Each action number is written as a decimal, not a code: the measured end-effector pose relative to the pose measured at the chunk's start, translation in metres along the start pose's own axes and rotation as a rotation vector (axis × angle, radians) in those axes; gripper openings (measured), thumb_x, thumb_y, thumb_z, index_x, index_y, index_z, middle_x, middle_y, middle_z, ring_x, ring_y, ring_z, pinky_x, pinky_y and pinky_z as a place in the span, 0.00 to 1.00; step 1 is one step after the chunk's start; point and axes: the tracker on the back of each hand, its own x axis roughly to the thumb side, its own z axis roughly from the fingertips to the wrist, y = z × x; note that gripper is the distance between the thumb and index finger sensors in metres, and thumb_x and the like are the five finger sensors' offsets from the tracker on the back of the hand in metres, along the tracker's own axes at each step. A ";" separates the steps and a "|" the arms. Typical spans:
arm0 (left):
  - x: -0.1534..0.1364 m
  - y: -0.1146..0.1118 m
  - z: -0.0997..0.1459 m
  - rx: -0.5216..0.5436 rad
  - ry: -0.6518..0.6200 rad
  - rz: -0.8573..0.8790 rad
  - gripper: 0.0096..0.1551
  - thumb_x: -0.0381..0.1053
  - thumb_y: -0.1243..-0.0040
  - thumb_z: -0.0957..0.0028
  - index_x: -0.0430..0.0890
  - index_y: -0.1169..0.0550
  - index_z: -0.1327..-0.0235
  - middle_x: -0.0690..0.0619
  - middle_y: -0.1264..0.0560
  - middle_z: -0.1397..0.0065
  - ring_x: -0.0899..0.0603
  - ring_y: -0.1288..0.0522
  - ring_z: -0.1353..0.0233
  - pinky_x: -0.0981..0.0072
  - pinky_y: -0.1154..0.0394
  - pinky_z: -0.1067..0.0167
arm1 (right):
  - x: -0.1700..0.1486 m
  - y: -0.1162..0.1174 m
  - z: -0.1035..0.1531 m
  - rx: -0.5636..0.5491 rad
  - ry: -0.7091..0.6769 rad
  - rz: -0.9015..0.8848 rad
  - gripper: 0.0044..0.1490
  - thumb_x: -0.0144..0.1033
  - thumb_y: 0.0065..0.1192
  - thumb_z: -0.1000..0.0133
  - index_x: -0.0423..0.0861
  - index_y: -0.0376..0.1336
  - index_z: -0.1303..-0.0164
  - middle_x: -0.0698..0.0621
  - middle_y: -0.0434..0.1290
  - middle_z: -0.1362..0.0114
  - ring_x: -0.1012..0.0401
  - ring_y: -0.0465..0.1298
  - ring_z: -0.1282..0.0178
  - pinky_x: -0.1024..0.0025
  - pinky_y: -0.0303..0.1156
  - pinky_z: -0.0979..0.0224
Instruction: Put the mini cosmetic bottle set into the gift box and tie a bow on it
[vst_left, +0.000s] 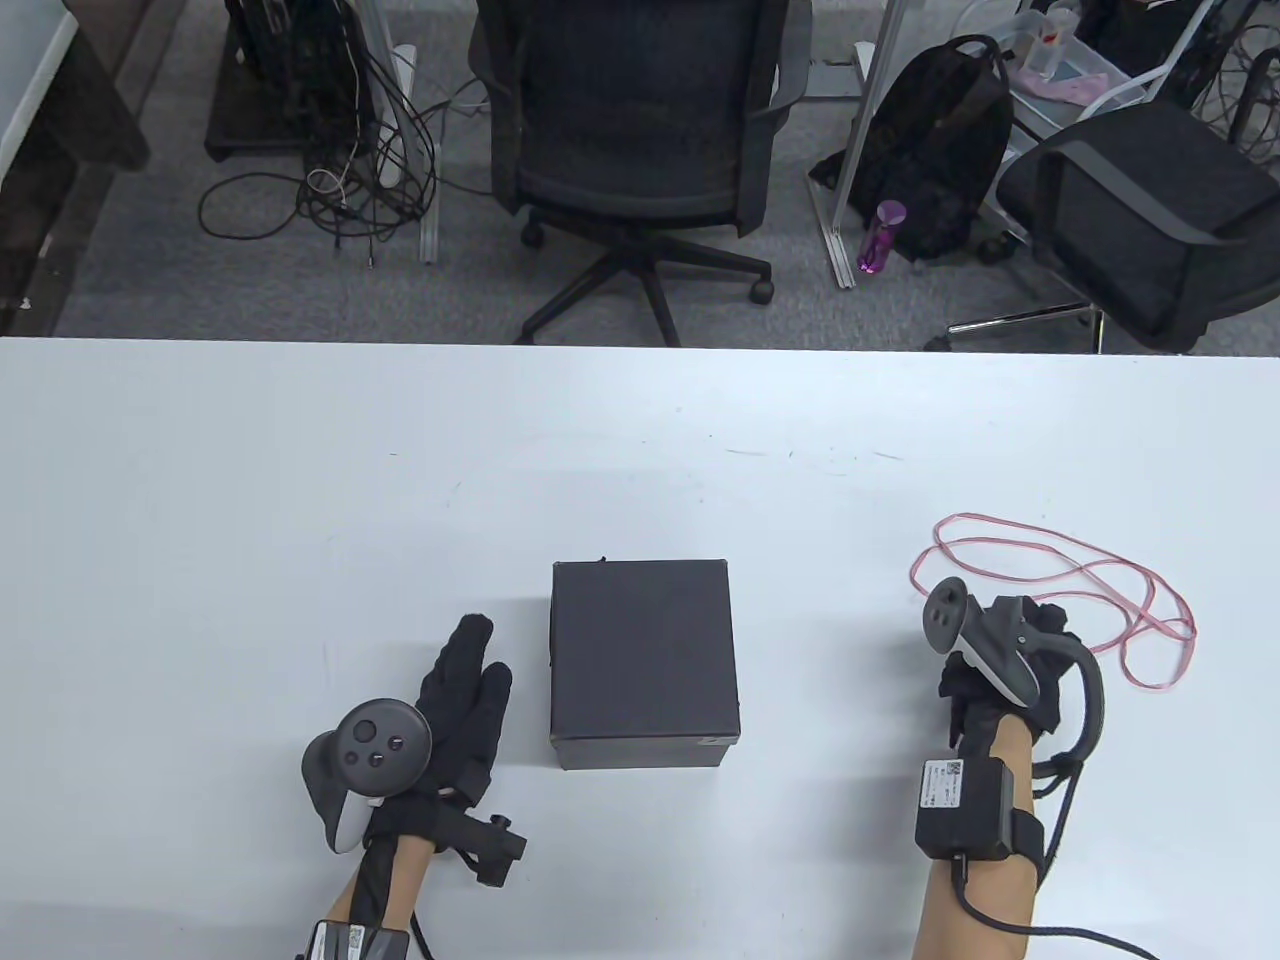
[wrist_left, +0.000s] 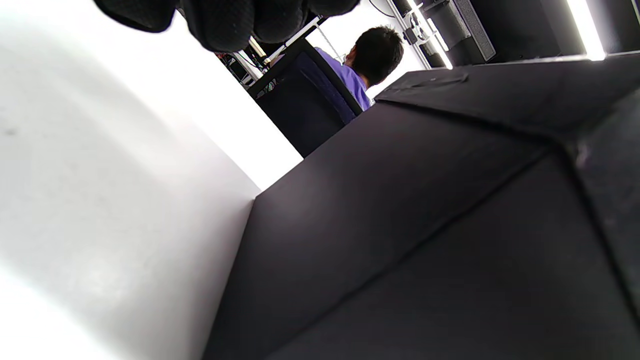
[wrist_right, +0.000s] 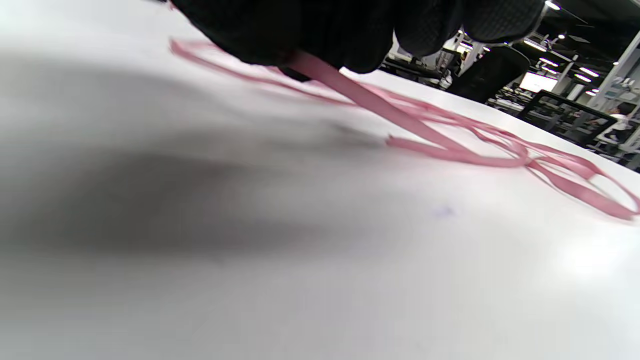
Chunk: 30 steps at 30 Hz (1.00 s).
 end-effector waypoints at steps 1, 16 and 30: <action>0.000 0.001 0.000 0.004 0.001 0.007 0.42 0.63 0.65 0.34 0.40 0.45 0.13 0.33 0.41 0.17 0.25 0.34 0.22 0.28 0.33 0.30 | 0.002 -0.006 0.004 -0.025 -0.020 -0.028 0.26 0.31 0.53 0.39 0.27 0.63 0.40 0.32 0.54 0.20 0.31 0.52 0.23 0.33 0.55 0.25; -0.002 0.008 0.000 0.036 -0.023 0.074 0.41 0.63 0.64 0.34 0.41 0.45 0.14 0.32 0.41 0.17 0.25 0.33 0.22 0.31 0.34 0.28 | 0.044 -0.076 0.075 -0.279 -0.349 -0.624 0.23 0.27 0.52 0.38 0.28 0.61 0.39 0.22 0.62 0.25 0.43 0.78 0.36 0.46 0.77 0.37; 0.023 0.012 0.000 0.039 -0.134 0.114 0.41 0.63 0.63 0.34 0.41 0.45 0.13 0.33 0.41 0.16 0.25 0.34 0.21 0.30 0.34 0.28 | 0.105 -0.116 0.150 -0.304 -0.633 -0.822 0.25 0.27 0.46 0.35 0.35 0.54 0.29 0.39 0.75 0.43 0.66 0.76 0.71 0.70 0.78 0.65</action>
